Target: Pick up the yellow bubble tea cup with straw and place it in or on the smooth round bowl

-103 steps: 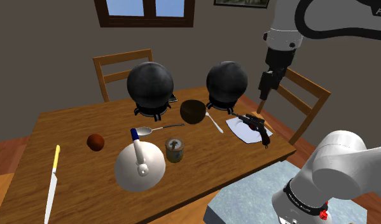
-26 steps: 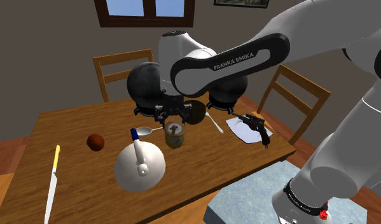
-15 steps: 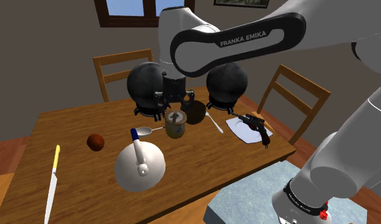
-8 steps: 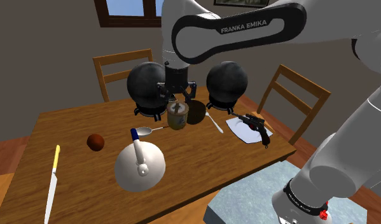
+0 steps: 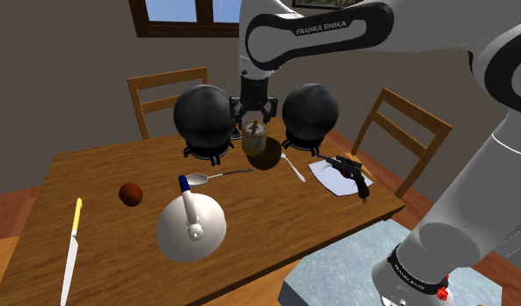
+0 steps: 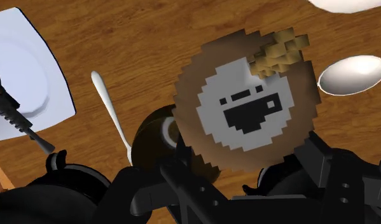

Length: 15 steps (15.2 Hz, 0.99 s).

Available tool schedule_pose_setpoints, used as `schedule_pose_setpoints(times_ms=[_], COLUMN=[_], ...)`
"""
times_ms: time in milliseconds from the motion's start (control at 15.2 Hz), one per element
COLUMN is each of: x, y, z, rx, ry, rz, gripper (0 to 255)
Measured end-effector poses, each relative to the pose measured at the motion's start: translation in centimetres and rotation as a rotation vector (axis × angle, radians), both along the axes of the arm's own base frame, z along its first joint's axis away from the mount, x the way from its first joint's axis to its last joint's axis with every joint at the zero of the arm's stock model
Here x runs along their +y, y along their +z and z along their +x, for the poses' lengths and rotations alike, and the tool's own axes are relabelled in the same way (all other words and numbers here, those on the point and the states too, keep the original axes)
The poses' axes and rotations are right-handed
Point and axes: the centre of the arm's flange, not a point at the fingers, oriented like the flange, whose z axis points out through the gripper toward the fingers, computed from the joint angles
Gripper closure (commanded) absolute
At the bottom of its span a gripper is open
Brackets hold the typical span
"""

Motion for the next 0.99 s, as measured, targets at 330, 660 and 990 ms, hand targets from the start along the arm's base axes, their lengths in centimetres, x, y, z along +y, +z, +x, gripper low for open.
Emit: schedule_pose_setpoints(times_ms=[330,660,990], x=[-6.3,-12.2,-13.6], y=[0.3,0.6,-1.6], z=[3.3,6.4,7.2], rx=[0.0,0.0,0.0], ry=[0.0,0.0,0.001], rz=[0.0,0.0,0.0], gripper=[255,255,255])
